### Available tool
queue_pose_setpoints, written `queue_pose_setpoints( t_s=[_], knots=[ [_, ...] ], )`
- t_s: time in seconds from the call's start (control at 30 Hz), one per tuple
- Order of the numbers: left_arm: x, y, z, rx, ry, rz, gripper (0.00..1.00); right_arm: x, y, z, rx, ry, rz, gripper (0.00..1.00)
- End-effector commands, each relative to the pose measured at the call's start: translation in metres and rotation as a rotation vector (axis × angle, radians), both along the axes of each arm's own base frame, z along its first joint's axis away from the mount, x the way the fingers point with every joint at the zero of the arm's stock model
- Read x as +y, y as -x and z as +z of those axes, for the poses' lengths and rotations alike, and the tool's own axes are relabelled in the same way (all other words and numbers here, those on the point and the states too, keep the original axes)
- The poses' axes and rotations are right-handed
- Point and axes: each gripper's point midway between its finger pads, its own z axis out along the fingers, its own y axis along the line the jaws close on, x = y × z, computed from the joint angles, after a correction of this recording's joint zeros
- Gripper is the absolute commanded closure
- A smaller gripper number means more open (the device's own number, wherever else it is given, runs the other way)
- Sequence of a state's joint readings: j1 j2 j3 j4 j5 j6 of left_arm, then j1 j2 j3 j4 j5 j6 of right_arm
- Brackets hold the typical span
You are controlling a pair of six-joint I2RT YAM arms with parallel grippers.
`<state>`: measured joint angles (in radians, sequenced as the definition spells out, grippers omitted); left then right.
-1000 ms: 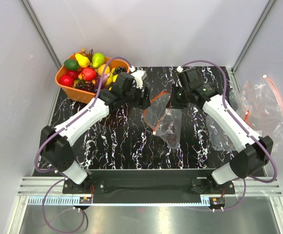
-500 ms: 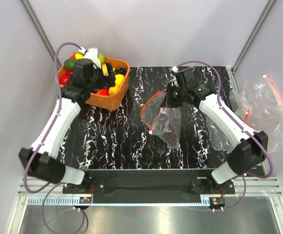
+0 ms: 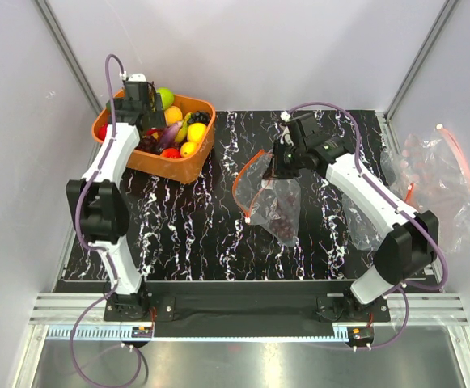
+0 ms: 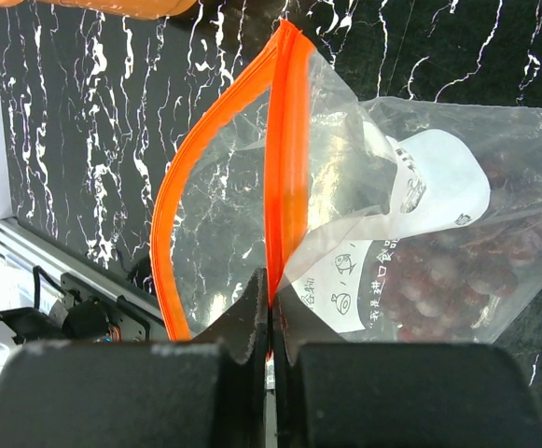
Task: Place the food in the zip-top bag and seal the zipper
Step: Pick up the fake fruit from the bin.
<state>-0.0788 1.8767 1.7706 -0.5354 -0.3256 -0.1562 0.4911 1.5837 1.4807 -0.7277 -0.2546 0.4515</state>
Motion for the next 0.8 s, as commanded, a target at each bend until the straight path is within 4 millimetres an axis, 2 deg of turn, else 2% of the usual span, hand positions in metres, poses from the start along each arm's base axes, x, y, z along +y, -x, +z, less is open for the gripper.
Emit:
queue_pose_setpoints(
  t_s=[0.0,0.03,0.1,0.13,0.17,0.33,0.4,0.43,0.5,0.63,0.67,0.73,0.77],
  knots=[
    [0.017,-0.026,0.011,-0.063,-0.049,0.020,0.01,0.011,-0.006,0.017,-0.055,-0.038,0.045,1.00],
    [0.016,-0.032,-0.002,-0.046,-0.052,0.018,0.01,0.012,-0.006,0.017,-0.058,-0.037,0.051,1.00],
    [0.015,-0.042,-0.007,-0.053,-0.060,0.008,0.01,0.012,-0.007,0.016,-0.057,-0.035,0.055,1.00],
    [0.015,-0.047,-0.019,-0.032,-0.059,0.008,0.01,0.012,-0.006,0.015,-0.058,-0.035,0.059,1.00],
    [0.015,-0.053,-0.011,-0.046,-0.055,0.009,0.01,0.012,-0.007,0.015,-0.058,-0.035,0.059,1.00],
    [0.001,-0.068,-0.033,-0.059,0.006,-0.027,0.06,0.016,-0.007,0.016,-0.063,-0.049,0.077,1.00],
    [-0.005,-0.074,-0.031,-0.077,0.027,-0.040,0.10,0.016,-0.007,0.016,-0.067,-0.049,0.084,1.00],
    [-0.005,-0.075,-0.036,-0.065,0.022,-0.036,0.15,0.017,-0.007,0.015,-0.065,-0.049,0.088,1.00],
    [0.000,-0.074,-0.038,-0.058,0.003,-0.025,0.18,0.017,-0.006,0.015,-0.069,-0.047,0.099,1.00],
    [-0.001,-0.075,-0.036,-0.075,0.003,-0.024,0.40,0.017,-0.007,0.014,-0.078,-0.044,0.107,1.00],
    [-0.003,-0.075,-0.036,-0.082,0.010,-0.031,0.49,0.017,-0.006,0.014,-0.077,-0.044,0.109,1.00],
    [-0.002,-0.073,-0.032,-0.090,0.012,-0.027,0.51,0.016,-0.006,0.011,-0.073,-0.039,0.109,1.00],
    [-0.004,-0.070,-0.033,-0.089,0.017,-0.033,0.56,0.016,-0.005,0.010,-0.069,-0.037,0.110,1.00]
  ],
)
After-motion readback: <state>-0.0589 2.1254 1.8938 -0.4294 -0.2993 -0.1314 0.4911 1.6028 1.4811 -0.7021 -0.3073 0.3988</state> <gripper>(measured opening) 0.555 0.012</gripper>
